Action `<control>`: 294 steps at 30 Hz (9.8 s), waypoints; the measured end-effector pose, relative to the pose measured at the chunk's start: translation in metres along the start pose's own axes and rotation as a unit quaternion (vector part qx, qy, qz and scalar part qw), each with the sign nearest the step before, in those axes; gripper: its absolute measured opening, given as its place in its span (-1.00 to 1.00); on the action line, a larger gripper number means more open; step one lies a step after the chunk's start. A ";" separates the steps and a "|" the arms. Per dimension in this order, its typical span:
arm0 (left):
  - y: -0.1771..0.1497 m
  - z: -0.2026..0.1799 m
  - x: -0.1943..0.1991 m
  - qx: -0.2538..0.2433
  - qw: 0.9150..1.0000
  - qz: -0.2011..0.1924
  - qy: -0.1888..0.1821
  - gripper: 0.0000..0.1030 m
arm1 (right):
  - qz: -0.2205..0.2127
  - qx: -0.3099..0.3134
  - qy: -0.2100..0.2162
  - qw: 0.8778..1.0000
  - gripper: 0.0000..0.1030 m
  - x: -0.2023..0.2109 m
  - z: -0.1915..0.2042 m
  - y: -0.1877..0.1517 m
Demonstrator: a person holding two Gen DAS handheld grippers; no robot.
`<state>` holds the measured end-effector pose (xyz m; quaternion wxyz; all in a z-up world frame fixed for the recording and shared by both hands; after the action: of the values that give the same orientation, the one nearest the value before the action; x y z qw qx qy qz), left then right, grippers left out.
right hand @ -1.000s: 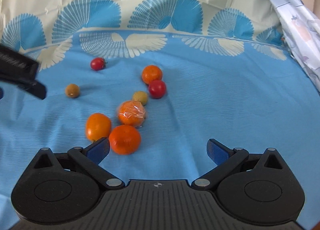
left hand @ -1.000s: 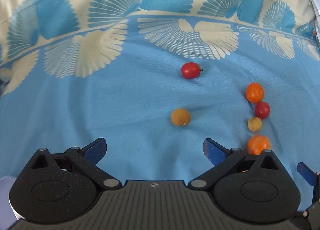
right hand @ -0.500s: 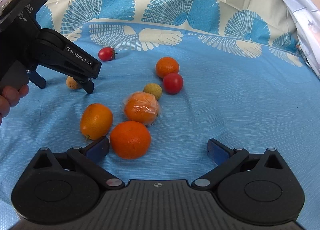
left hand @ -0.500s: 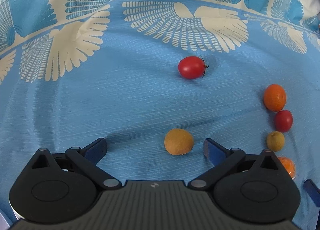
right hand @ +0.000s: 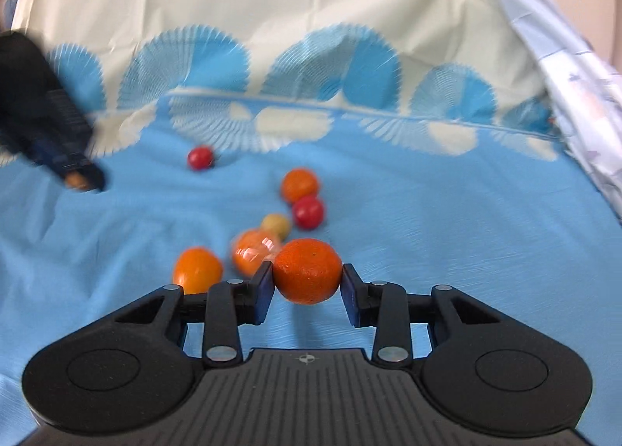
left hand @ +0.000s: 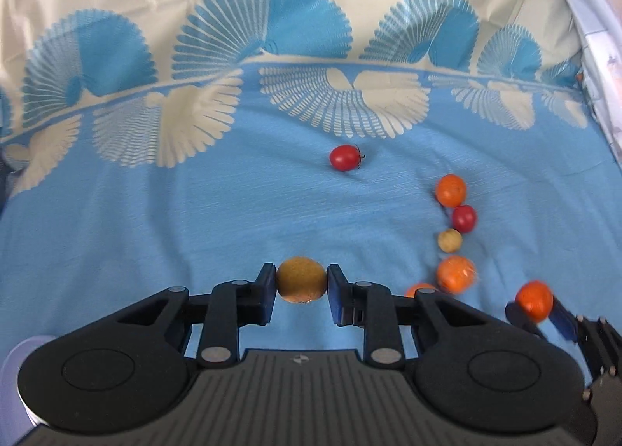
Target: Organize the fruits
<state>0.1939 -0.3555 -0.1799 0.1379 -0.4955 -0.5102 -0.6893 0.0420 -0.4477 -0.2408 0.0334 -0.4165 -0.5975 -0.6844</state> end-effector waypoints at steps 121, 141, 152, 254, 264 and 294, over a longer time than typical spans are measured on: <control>-0.182 0.304 0.153 0.194 0.971 0.042 0.136 0.99 | 0.099 0.171 0.292 0.936 0.72 0.162 0.310 0.004; -0.230 0.220 0.281 0.175 0.972 -0.039 0.154 0.99 | -0.021 0.154 0.261 0.953 0.94 0.314 0.231 0.008; -0.230 0.194 0.308 0.154 0.974 -0.066 0.153 0.99 | -0.058 0.135 0.251 0.957 0.95 0.347 0.201 0.011; -0.031 -0.046 -0.104 -0.100 0.992 0.067 -0.041 -0.13 | 0.024 0.062 0.102 0.993 0.02 -0.082 0.018 -0.009; -0.031 -0.037 -0.020 -0.063 0.997 0.036 -0.030 -0.22 | 0.001 -0.015 0.033 0.999 -0.25 -0.053 -0.030 0.004; -0.203 0.135 0.291 0.081 0.991 -0.029 0.107 -0.22 | -0.049 0.042 0.278 0.959 -0.24 0.339 0.128 0.013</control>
<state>-0.0109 -0.0604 -0.0572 0.2117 -0.3913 -0.5606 -0.6984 -0.1038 -0.1901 -0.0314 0.1819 -0.1787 -0.6123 -0.7484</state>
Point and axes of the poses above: each gripper's, at about its wrist camera, not at the fingertips, and x roughly against the way its jaws point, z to its left, y to its top, the point moved 9 cm from there along -x, roughly the way its jaws point, and after that the axes turned 3 degrees about x, right-handed, at the moved point
